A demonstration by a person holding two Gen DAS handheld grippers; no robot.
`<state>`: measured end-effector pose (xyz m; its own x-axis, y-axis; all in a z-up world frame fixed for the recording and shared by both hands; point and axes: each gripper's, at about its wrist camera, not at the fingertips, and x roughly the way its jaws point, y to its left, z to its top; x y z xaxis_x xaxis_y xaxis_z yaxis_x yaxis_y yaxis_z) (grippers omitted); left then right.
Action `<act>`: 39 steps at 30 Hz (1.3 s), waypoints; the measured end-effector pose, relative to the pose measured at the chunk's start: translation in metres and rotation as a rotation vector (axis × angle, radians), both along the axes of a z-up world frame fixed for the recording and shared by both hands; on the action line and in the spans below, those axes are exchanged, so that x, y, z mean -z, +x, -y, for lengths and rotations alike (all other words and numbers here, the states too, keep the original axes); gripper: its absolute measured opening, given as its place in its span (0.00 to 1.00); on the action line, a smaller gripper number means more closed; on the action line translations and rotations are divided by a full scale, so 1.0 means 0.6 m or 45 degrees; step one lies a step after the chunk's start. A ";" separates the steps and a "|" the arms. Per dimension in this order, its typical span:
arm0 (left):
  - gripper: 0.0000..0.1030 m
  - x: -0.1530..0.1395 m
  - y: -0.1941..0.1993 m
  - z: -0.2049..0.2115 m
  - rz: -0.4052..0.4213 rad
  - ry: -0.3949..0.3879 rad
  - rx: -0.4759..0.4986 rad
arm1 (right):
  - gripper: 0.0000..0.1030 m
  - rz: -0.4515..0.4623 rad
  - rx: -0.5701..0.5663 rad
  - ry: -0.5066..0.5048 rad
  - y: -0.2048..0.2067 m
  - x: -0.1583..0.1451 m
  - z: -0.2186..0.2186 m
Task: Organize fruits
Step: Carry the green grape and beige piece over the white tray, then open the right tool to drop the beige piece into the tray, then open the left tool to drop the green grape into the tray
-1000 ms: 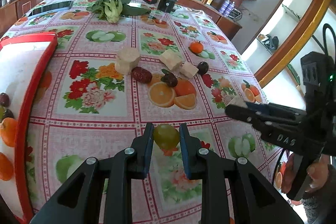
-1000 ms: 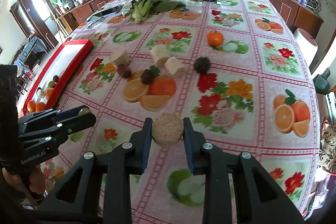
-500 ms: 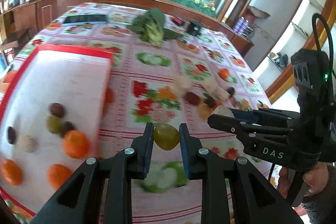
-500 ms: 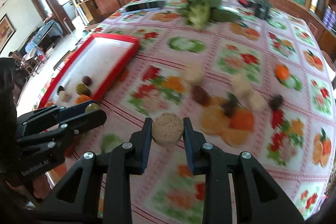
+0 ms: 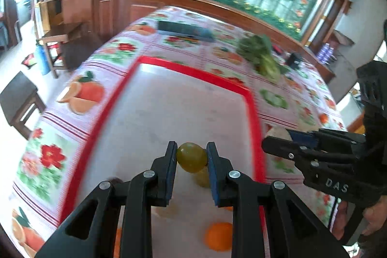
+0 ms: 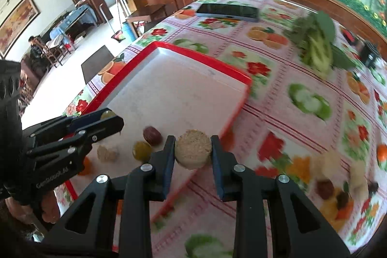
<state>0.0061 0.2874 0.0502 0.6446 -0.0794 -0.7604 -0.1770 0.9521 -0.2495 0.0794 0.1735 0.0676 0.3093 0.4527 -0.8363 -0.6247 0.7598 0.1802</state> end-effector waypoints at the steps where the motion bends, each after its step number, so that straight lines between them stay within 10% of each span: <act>1: 0.23 0.004 0.004 -0.010 -0.009 0.004 -0.015 | 0.30 -0.001 -0.012 -0.007 0.002 0.004 -0.014; 18: 0.24 0.060 0.045 -0.061 -0.158 0.014 -0.123 | 0.30 -0.050 -0.074 -0.116 0.022 0.063 -0.065; 23: 0.57 0.055 0.036 -0.055 -0.177 0.054 -0.177 | 0.32 -0.058 -0.077 -0.119 0.019 0.062 -0.064; 39: 0.61 0.016 -0.007 0.009 -0.127 0.133 -0.176 | 0.57 -0.016 -0.027 -0.056 -0.049 0.007 0.008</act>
<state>0.0018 0.2819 0.0405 0.5649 0.0873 -0.8205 -0.3270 0.9367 -0.1254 0.0503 0.1688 0.0635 0.2894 0.4214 -0.8595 -0.6386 0.7539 0.1547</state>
